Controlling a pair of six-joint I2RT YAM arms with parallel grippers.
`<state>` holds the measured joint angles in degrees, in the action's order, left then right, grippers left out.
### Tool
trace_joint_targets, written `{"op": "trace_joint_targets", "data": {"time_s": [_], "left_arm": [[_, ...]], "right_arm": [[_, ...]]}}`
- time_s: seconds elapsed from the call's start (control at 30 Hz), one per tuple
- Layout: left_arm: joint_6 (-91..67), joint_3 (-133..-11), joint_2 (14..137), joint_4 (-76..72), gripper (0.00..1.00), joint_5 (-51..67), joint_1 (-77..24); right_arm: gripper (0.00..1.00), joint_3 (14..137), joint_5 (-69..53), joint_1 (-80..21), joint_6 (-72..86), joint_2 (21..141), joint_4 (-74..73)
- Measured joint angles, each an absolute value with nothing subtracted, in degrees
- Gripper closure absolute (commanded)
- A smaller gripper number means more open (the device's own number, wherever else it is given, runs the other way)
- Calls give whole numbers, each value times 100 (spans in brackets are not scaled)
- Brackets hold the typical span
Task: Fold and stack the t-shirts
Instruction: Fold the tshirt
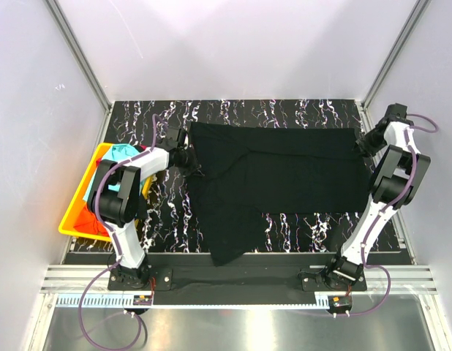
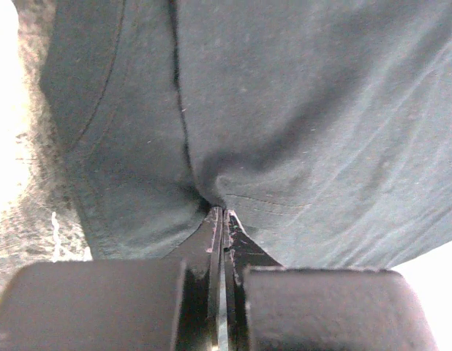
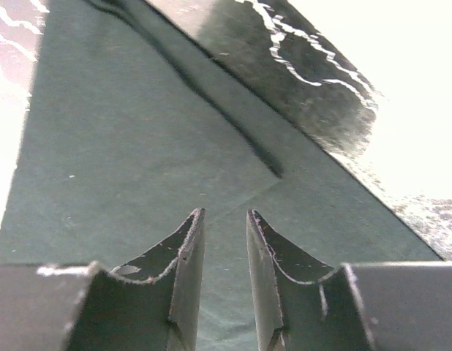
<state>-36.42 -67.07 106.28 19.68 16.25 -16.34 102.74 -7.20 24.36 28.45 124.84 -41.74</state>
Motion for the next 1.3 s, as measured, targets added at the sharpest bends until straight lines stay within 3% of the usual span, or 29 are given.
{"op": "trace_joint_targets", "data": {"time_s": [0.6,1.07,1.13,1.2,1.3], "left_arm": [[-3677,-7050,10624,1966,100,1763,-1634],[-3750,-7091,10589,1970,100,1765,-1634],[-3754,-7091,10547,1973,100,1765,-1634],[-3754,-7091,10503,1970,100,1763,-1634],[-3754,-7102,10471,1975,100,1761,-1634]], "right_arm": [[62,10171,-725,2504,2856,12879,-4123],[69,10385,-790,2530,2902,13039,-4021],[67,10392,-805,2530,2902,13045,-4007],[59,10398,-812,2532,2902,13047,-4007],[64,10449,-836,2532,2919,13063,-4003]]}}
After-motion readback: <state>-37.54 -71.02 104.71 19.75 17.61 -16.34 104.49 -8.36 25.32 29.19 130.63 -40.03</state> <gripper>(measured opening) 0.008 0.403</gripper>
